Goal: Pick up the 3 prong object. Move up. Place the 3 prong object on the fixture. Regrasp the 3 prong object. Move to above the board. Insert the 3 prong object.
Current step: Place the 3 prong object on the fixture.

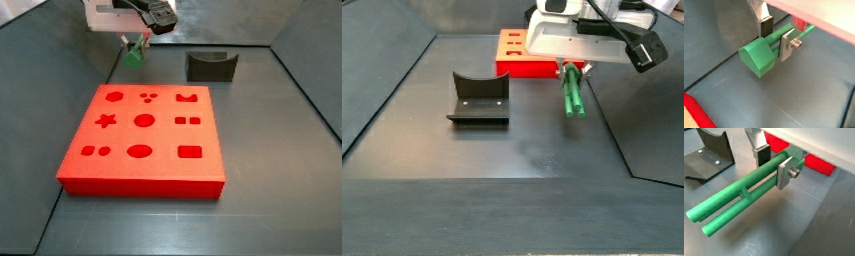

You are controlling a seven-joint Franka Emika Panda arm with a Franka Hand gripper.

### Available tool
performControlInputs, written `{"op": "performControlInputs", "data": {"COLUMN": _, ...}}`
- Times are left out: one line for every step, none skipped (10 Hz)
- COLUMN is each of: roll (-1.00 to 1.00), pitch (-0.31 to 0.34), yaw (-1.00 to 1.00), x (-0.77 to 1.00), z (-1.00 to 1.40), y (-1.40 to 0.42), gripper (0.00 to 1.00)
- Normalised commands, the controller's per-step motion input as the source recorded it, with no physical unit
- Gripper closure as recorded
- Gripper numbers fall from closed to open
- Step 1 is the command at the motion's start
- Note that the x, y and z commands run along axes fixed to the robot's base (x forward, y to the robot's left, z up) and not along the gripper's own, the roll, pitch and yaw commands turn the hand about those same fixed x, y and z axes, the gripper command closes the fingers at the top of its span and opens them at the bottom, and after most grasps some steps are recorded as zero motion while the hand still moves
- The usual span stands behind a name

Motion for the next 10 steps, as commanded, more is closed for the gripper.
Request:
{"op": "performControlInputs", "data": {"roll": -0.02, "pitch": -0.007, "yaw": -0.01, "x": 0.00, "z": 1.00, "y": 0.00, "gripper": 1.00}}
{"op": "performControlInputs", "data": {"roll": -0.04, "pitch": 0.012, "yaw": -0.01, "x": -0.01, "z": 1.00, "y": 0.00, "gripper": 1.00}}
{"op": "performControlInputs", "data": {"roll": -0.05, "pitch": 0.027, "yaw": 0.00, "x": -0.01, "z": 1.00, "y": 0.00, "gripper": 1.00}}
{"op": "performControlInputs", "data": {"roll": -0.07, "pitch": 0.036, "yaw": 0.01, "x": -0.01, "z": 1.00, "y": -0.01, "gripper": 1.00}}
{"op": "performControlInputs", "data": {"roll": -0.10, "pitch": 0.041, "yaw": 0.01, "x": -0.01, "z": 1.00, "y": -0.01, "gripper": 1.00}}
{"op": "performControlInputs", "data": {"roll": -0.13, "pitch": 0.047, "yaw": 0.01, "x": -0.02, "z": 1.00, "y": -0.01, "gripper": 1.00}}
{"op": "performControlInputs", "data": {"roll": -0.15, "pitch": 0.046, "yaw": 0.01, "x": -0.02, "z": 1.00, "y": -0.01, "gripper": 1.00}}
{"op": "performControlInputs", "data": {"roll": -0.17, "pitch": 0.044, "yaw": 0.00, "x": -0.03, "z": 1.00, "y": -0.01, "gripper": 1.00}}
{"op": "performControlInputs", "data": {"roll": -0.18, "pitch": 0.041, "yaw": -0.01, "x": -0.03, "z": 1.00, "y": -0.01, "gripper": 1.00}}
{"op": "performControlInputs", "data": {"roll": -0.20, "pitch": 0.041, "yaw": -0.01, "x": -0.03, "z": 1.00, "y": -0.01, "gripper": 1.00}}
